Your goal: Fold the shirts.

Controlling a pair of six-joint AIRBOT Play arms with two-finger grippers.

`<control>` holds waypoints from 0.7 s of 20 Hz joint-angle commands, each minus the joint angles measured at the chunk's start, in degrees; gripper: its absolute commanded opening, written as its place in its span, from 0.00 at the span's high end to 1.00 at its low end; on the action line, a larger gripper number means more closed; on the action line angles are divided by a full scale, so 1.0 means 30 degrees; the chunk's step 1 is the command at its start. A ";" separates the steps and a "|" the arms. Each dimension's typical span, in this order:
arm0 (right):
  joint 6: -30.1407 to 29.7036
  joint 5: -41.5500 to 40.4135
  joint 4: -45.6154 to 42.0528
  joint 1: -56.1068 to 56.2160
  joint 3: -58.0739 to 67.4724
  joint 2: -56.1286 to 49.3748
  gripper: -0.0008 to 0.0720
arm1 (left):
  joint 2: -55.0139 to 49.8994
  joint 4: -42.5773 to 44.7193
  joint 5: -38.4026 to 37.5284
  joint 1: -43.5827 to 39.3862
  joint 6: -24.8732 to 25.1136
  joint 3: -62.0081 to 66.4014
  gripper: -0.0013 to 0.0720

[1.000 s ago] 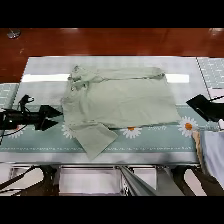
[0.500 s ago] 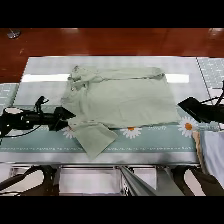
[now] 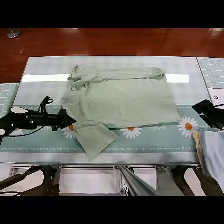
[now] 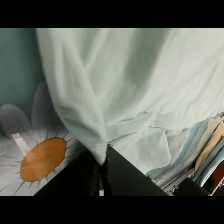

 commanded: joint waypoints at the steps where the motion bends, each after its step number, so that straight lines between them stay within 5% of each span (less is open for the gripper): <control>1: 0.0248 0.1763 -0.1931 -0.1290 -0.0364 -0.1122 0.12 | 0.0000 -0.0073 -0.0095 -0.0036 0.0321 0.0000 0.94; 6: -0.2514 0.2922 0.2739 -0.1290 -0.0459 -0.5646 0.12 | 0.0000 -0.0189 -0.0430 -0.0036 0.0532 0.0000 0.94; 14: -0.4087 0.0736 0.6368 -0.0561 -0.0459 -0.7970 0.12 | 0.0000 -0.0197 -0.0401 -0.0044 0.0539 0.0000 0.94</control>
